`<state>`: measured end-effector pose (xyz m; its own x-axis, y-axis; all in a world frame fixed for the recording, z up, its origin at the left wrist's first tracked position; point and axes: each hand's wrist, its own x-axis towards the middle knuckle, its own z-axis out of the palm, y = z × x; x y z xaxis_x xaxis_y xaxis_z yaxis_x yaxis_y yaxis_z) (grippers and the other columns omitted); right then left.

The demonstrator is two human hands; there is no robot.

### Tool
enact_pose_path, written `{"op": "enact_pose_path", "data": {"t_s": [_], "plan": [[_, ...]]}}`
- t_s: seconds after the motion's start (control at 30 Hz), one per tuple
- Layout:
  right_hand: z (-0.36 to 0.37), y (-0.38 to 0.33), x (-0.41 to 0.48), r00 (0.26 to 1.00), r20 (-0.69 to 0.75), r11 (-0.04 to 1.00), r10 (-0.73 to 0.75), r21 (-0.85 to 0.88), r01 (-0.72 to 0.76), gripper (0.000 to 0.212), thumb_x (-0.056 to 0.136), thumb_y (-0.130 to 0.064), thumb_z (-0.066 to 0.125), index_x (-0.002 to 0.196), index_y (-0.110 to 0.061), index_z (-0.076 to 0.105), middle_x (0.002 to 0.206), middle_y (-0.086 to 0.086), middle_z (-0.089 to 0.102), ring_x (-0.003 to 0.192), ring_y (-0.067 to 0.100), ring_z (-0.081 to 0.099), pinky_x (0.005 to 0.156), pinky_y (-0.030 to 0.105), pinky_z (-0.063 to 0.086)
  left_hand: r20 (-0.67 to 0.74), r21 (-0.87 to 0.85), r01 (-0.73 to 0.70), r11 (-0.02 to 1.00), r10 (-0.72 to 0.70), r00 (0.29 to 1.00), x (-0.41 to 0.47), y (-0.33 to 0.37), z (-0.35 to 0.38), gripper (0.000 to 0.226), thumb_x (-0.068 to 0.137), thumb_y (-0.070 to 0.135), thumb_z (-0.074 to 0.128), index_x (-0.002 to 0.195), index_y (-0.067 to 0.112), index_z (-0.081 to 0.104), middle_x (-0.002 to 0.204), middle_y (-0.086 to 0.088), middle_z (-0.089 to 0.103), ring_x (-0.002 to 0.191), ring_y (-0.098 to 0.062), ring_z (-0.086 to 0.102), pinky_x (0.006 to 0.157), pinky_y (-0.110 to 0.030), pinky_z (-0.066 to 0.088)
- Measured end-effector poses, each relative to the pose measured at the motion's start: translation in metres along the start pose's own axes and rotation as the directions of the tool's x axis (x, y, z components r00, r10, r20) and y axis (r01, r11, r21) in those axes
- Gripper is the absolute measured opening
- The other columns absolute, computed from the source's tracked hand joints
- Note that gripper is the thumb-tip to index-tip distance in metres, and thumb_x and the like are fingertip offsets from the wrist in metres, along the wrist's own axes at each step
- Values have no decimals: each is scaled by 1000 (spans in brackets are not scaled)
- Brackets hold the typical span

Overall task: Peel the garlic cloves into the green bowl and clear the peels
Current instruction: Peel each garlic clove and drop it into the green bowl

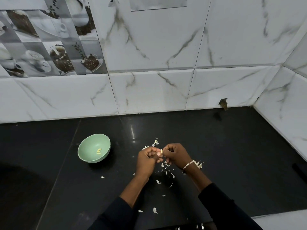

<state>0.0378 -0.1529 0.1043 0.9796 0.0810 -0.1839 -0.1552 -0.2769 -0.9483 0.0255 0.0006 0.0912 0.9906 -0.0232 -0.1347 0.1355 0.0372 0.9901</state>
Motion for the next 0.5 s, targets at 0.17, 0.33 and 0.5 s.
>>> {"op": "enact_pose_path", "data": {"t_s": [0.17,0.33,0.5], "plan": [[7,2,1,995,-90,997,38,63,-33,20,72,-22,70,72,-3,68,55,16,63,48,23,51,44,25,40,19,91,-90,992,89,996,-3,2,3,14,94,-3,61,99,7,70,77,-11,76,73,-33,74,70,-29,60],[5,-1,1,998,-59,996,10,89,-5,13,70,-25,69,68,-12,70,64,24,67,47,17,51,43,23,40,29,140,-92,986,88,996,1,2,-1,12,89,2,71,95,13,73,76,-7,75,71,-22,73,70,-32,59],[6,-1,1,998,-58,996,12,91,-7,32,61,-40,67,71,-9,69,52,7,59,45,19,47,42,23,37,35,55,-39,998,37,999,4,6,-2,13,90,-3,68,96,7,73,74,-6,73,68,-12,68,68,-24,55]]}}
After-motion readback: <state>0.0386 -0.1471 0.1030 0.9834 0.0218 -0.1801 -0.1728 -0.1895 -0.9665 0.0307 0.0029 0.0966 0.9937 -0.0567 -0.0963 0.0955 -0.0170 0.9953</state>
